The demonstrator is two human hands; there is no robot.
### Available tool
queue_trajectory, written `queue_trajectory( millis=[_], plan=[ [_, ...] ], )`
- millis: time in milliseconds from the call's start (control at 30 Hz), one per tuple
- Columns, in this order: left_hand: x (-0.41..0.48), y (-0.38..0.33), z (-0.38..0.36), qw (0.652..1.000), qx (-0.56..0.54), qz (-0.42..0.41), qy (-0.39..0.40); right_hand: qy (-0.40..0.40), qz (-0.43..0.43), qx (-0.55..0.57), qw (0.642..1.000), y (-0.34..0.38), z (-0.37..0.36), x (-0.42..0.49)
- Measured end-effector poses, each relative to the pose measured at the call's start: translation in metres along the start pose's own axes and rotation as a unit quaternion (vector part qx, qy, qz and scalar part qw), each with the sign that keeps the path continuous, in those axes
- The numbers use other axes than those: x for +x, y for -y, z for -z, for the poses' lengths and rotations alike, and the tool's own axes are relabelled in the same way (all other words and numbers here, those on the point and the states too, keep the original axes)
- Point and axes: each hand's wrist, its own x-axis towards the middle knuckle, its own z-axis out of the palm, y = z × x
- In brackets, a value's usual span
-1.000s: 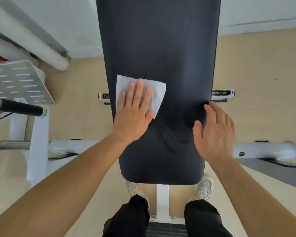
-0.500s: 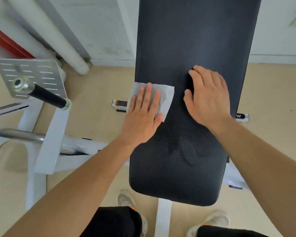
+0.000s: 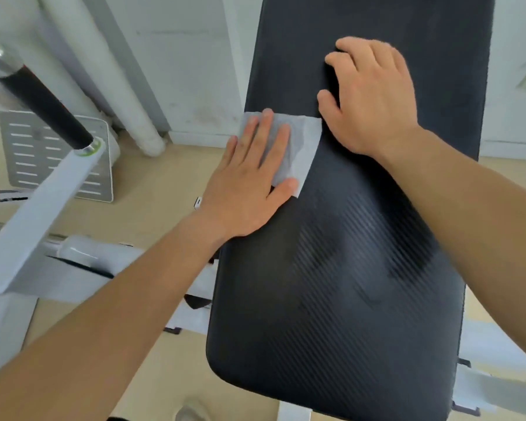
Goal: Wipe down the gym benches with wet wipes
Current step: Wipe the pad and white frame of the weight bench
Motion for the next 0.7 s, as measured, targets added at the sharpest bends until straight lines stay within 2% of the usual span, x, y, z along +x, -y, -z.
queue_trajectory(
  millis=[133,267,433,533,633,700],
  plan=[
    [-0.022,-0.009,-0.005,1.0,-0.017,-0.006,0.016,0.002,-0.016,0.009,1.0,0.0,0.021,-0.023],
    [-0.1,-0.025,-0.025,1.0,-0.011,-0.009,0.023,0.032,-0.056,0.045,0.997,0.02,0.037,-0.072],
    [-0.179,-0.039,-0.052,0.999,-0.002,-0.04,0.026,0.07,-0.056,0.04,0.995,0.043,0.039,-0.144],
    [-0.151,-0.029,-0.044,0.999,-0.008,-0.025,0.019,0.058,-0.057,0.04,0.996,0.05,0.044,-0.18],
    [-0.085,-0.03,-0.02,0.999,-0.013,0.04,0.028,0.055,-0.073,0.035,0.995,0.048,0.048,-0.209],
    [-0.076,-0.042,-0.019,0.998,-0.028,0.053,0.022,0.04,-0.1,0.038,0.993,0.045,0.051,-0.223]
  ],
)
